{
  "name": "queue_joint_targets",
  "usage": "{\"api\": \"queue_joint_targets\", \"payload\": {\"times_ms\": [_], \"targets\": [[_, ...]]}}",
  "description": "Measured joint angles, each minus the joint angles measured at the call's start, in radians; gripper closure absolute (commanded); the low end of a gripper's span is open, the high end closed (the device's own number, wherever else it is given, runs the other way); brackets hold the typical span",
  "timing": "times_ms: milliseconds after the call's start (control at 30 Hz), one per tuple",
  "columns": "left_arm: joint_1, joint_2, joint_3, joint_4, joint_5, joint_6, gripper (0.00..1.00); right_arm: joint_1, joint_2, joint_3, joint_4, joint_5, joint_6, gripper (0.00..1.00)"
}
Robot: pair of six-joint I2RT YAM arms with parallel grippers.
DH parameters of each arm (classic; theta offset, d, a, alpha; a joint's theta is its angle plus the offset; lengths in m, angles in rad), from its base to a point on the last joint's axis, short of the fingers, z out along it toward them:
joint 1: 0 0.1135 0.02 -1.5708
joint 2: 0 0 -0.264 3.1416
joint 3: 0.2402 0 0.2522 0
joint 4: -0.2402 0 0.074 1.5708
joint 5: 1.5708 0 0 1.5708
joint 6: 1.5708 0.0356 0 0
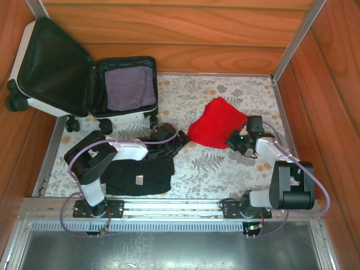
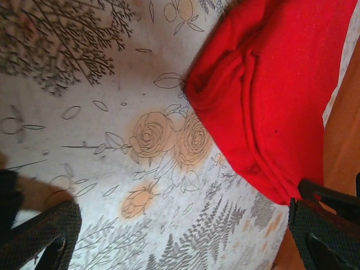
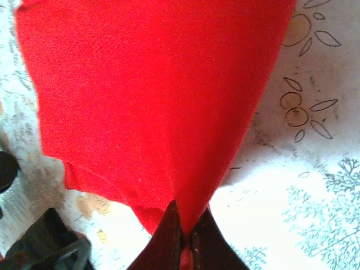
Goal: Pack the luggage
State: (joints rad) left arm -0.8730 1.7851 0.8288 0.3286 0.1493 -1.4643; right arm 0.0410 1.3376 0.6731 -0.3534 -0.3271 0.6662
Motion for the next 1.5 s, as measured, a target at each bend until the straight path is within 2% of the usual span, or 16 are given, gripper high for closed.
{"api": "queue_joint_targets", "payload": {"times_ms": [267,567,800,1100,1200,1300,1400,1433,1467,1500], "targets": [[-0.038,0.163,0.117,0.174,0.039,-0.2,0.0,0.012,-0.069,0.037,-0.06,-0.007,0.057,1.0],[-0.105,0.266,0.209,0.248,0.021,-0.374,0.0,0.014,-0.099,0.037,-0.092,-0.007,0.095,1.0],[-0.113,0.312,0.249,0.288,-0.023,-0.464,0.0,0.018,-0.138,0.043,-0.122,-0.007,0.103,1.0],[-0.109,0.444,0.396,0.323,-0.044,-0.509,0.19,0.018,-0.194,0.044,-0.149,-0.019,0.099,1.0],[-0.106,0.462,0.415,0.325,-0.048,-0.512,0.3,0.018,-0.206,0.044,-0.168,-0.019,0.092,1.0],[-0.102,0.475,0.422,0.32,-0.053,-0.512,0.5,0.018,-0.22,0.044,-0.183,-0.019,0.087,1.0],[-0.097,0.484,0.422,0.312,-0.067,-0.5,0.75,0.018,-0.233,0.044,-0.19,-0.025,0.08,0.99],[-0.095,0.484,0.422,0.309,-0.069,-0.491,0.82,0.018,-0.237,0.044,-0.19,-0.03,0.076,0.92],[-0.095,0.484,0.422,0.307,-0.073,-0.48,0.91,0.018,-0.241,0.044,-0.19,-0.039,0.071,0.75],[-0.093,0.484,0.423,0.305,-0.075,-0.467,1.0,0.018,-0.246,0.044,-0.191,-0.047,0.063,0.55]]}}
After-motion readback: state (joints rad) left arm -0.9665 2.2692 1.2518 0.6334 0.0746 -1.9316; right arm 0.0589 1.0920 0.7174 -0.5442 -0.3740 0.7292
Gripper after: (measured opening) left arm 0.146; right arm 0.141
